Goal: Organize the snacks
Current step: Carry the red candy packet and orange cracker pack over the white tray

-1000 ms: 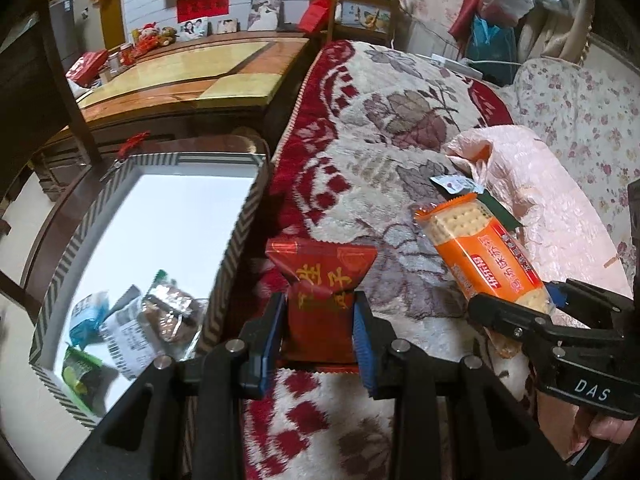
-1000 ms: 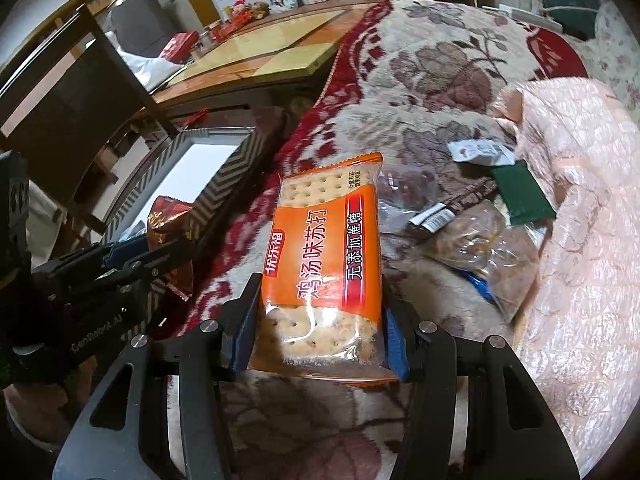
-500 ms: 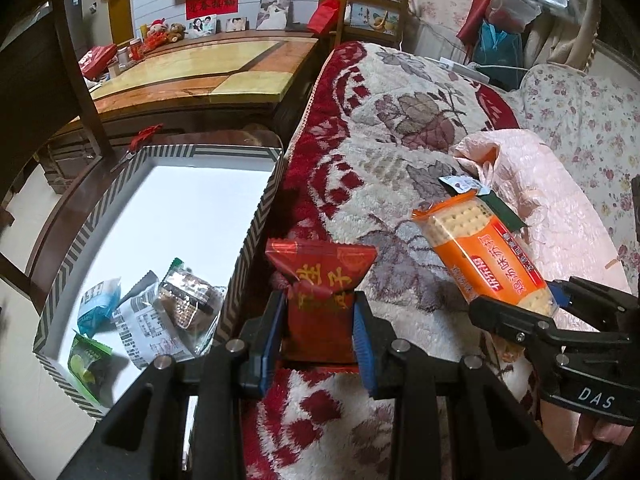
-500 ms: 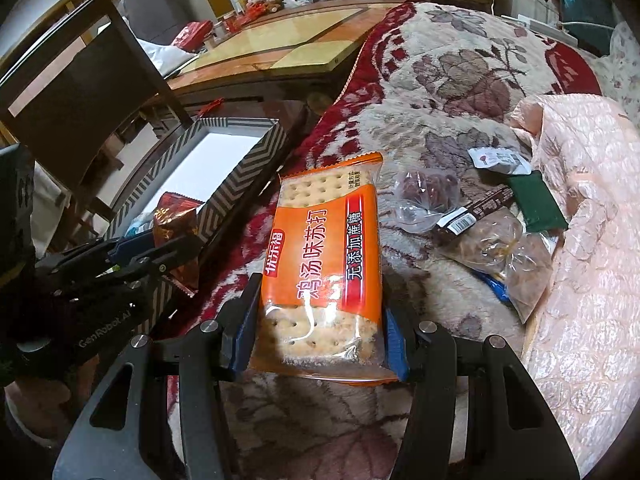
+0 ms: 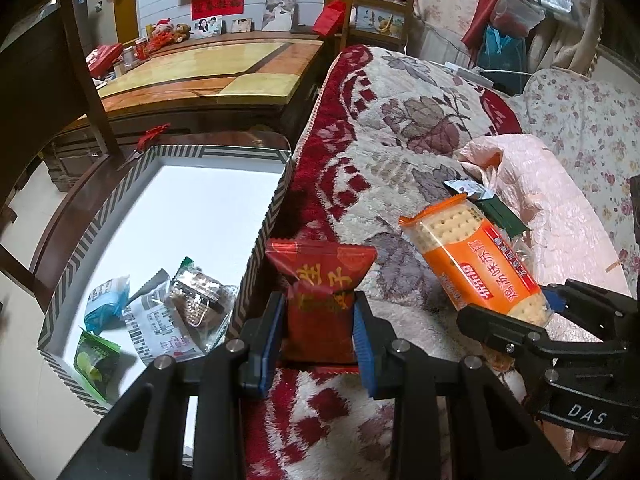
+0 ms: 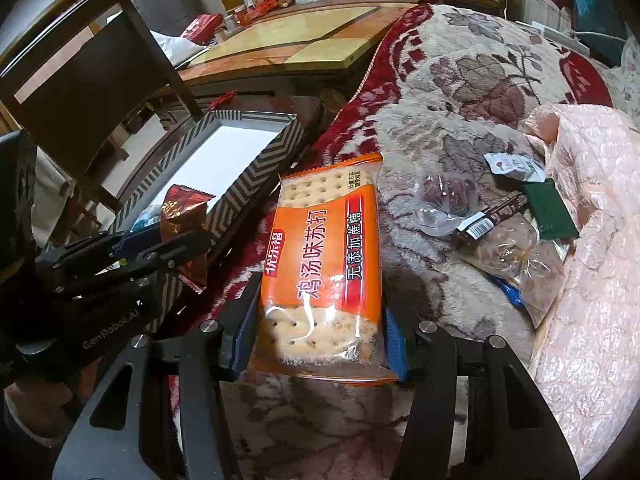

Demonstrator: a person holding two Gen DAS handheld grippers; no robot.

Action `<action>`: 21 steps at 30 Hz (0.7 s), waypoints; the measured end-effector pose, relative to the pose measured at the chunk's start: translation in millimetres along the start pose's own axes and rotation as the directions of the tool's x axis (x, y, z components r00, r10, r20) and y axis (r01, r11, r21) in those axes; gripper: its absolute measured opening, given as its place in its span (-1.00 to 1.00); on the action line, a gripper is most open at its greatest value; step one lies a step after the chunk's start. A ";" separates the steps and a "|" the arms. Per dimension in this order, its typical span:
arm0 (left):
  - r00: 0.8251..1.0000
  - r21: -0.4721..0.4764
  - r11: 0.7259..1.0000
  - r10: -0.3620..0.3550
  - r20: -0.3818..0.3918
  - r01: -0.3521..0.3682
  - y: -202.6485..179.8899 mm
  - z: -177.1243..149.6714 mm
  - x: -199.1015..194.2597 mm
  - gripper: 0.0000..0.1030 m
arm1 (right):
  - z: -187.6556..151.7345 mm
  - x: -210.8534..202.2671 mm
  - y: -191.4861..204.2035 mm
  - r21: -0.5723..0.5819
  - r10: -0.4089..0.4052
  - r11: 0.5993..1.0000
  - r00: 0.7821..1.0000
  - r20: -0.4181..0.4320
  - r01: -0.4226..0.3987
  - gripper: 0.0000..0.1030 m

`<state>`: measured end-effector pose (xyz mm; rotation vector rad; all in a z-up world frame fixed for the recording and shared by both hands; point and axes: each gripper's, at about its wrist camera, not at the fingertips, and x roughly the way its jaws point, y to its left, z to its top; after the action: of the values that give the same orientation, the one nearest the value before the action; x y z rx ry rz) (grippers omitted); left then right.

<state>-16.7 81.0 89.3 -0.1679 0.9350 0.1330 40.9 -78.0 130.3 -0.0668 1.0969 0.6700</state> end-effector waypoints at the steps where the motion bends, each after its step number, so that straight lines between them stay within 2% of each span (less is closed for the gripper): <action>1: 1.000 -0.001 1.000 0.000 0.001 0.000 0.4 -0.2 -0.5 -0.32 | 0.2 -0.1 1.1 -0.002 0.000 1.000 1.000 0.001 0.000 0.02; 21: 1.000 -0.028 1.000 0.010 0.010 -0.010 10.9 -1.9 -8.5 -0.32 | 2.3 0.3 17.7 -0.037 -0.010 0.999 1.000 -0.005 0.010 0.02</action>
<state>-25.2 91.0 94.1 -0.1884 0.9242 0.1562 33.4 -62.8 136.0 -0.1054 1.0892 0.6816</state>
